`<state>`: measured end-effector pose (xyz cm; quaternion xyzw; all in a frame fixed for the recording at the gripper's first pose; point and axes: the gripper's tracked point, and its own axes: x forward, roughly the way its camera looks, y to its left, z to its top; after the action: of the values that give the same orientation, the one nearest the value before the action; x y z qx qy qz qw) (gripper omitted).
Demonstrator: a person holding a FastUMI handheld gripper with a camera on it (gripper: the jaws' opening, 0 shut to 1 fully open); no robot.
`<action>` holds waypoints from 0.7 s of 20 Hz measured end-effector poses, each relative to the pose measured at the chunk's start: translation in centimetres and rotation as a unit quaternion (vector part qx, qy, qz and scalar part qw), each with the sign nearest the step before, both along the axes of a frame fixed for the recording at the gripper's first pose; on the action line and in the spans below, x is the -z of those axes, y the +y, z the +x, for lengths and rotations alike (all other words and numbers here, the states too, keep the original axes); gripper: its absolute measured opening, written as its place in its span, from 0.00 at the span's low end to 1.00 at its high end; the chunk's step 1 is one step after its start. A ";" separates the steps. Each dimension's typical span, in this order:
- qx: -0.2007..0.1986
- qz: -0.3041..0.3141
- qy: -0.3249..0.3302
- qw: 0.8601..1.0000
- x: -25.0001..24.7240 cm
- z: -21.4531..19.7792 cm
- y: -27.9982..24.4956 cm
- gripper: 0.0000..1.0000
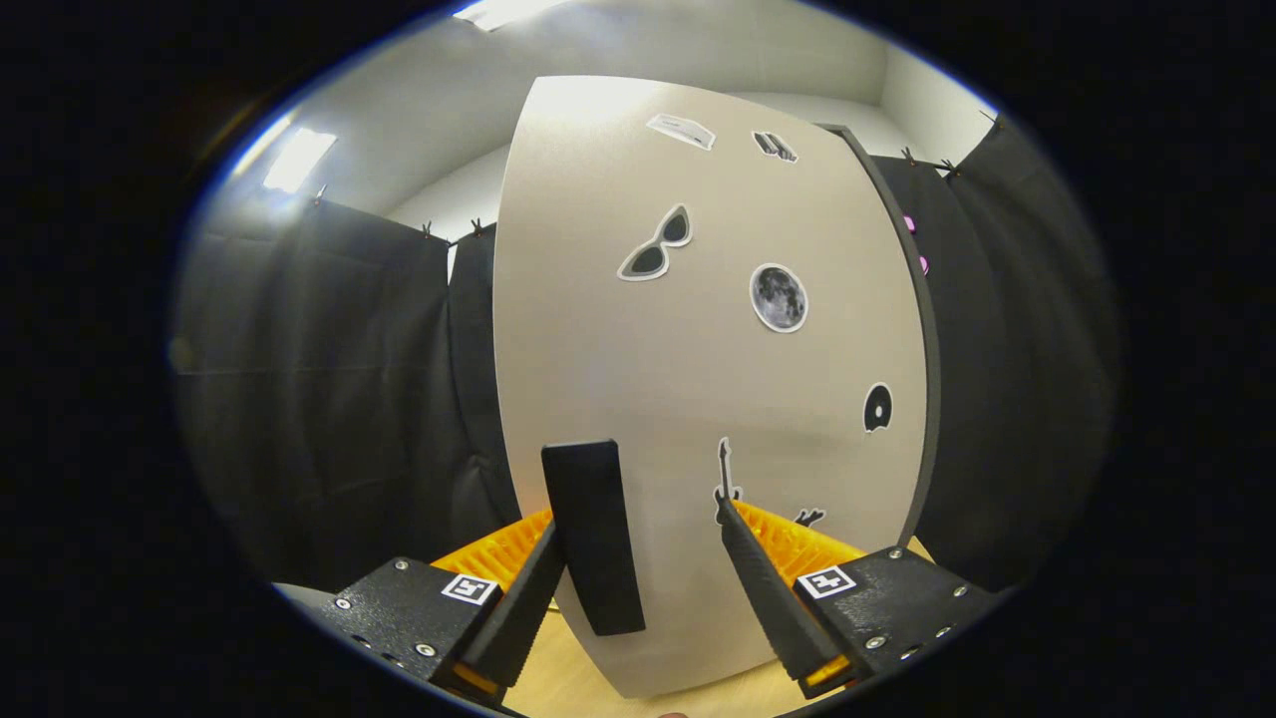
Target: Open the shoe cabinet door, grab the shoes and put them into the shoe cabinet, then close the shoe cabinet door.
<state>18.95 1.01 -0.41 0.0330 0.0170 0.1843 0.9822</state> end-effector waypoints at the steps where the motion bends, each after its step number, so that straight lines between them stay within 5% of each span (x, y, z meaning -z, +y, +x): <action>1: 0.007 0.002 -0.001 1.000 -0.1 0.2 0.0 0.94; 14: 0.047 -0.005 -0.002 0.999 -0.1 2.7 0.9 0.93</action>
<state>21.68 1.91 -0.34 0.0284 0.0139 0.1375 0.9900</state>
